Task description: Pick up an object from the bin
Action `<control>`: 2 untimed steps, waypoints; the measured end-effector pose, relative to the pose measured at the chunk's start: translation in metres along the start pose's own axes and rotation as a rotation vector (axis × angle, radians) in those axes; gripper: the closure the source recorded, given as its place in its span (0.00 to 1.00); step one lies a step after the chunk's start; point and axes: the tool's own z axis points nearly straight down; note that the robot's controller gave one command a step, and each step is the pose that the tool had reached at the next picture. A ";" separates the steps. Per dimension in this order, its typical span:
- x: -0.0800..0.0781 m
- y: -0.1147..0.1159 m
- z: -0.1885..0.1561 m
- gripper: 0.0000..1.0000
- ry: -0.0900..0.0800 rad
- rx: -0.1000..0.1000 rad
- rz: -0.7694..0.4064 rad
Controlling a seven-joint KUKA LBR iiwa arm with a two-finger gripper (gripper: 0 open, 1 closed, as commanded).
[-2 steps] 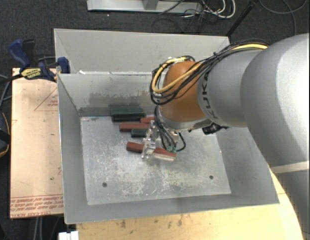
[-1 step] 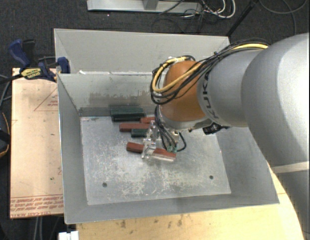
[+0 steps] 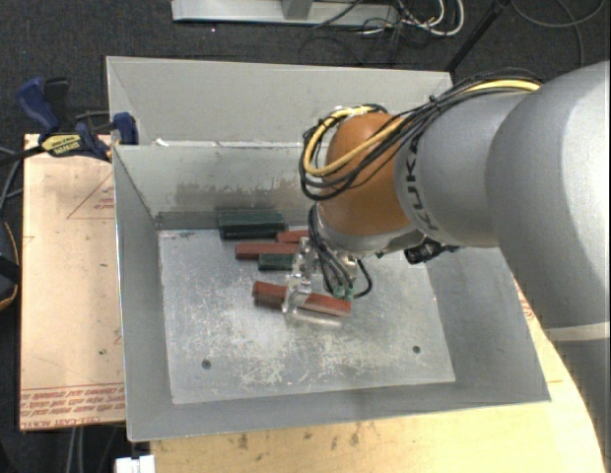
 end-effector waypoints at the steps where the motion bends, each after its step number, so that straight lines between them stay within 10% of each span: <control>1: -0.002 0.001 -0.014 1.00 -0.004 -0.002 -0.001; 2: -0.002 0.001 -0.022 1.00 -0.001 -0.001 -0.001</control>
Offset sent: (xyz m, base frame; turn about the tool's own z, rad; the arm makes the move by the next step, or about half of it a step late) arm 0.0001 0.0002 0.0695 0.0000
